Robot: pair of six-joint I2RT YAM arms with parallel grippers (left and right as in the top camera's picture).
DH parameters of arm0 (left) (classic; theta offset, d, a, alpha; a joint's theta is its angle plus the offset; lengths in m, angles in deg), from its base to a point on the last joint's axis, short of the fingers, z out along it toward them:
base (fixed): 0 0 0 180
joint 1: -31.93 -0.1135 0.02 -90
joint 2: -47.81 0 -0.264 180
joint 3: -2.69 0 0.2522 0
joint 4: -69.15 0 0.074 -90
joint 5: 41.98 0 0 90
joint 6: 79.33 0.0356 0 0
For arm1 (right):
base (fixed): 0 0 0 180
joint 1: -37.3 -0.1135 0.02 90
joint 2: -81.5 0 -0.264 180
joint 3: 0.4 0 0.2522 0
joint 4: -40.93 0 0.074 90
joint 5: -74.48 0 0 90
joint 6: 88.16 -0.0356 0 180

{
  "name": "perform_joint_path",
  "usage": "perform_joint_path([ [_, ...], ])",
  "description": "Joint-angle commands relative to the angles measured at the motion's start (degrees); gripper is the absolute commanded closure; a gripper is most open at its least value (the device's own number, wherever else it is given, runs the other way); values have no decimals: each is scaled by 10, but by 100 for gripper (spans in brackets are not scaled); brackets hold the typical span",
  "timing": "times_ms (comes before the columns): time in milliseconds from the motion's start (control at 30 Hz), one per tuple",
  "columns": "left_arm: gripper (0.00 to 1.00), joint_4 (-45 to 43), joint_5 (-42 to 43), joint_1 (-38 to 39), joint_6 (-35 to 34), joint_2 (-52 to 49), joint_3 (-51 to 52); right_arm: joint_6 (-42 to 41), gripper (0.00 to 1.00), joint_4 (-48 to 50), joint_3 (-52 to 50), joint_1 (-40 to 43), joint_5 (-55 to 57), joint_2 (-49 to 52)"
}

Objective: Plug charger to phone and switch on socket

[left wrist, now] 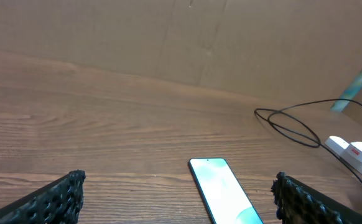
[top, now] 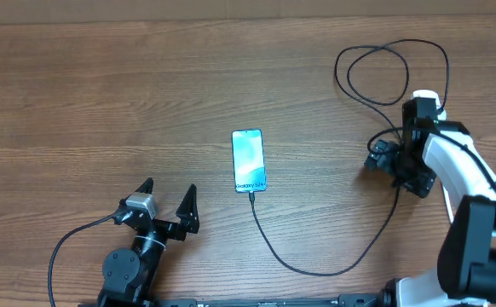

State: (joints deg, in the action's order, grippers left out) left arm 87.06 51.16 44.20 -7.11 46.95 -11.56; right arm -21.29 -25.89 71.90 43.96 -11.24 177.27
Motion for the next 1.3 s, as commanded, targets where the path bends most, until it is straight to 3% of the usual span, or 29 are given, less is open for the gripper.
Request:
perform_joint_path([
  [0, 0, 2, -8, -3, 13, 5, 2, -4, 0, 3, -16, -2, -1, -43],
  [433, 1, 2, -8, -3, 13, 5, 2, -4, 0, 3, -31, -2, -1, -142],
  [967, 0, 2, -8, -3, 13, 5, 2, -4, 0, 3, -30, -2, -1, -172],
  [1267, 0, 2, -8, -3, 13, 5, 2, -4, 0, 3, -31, -2, 64, -208],
])
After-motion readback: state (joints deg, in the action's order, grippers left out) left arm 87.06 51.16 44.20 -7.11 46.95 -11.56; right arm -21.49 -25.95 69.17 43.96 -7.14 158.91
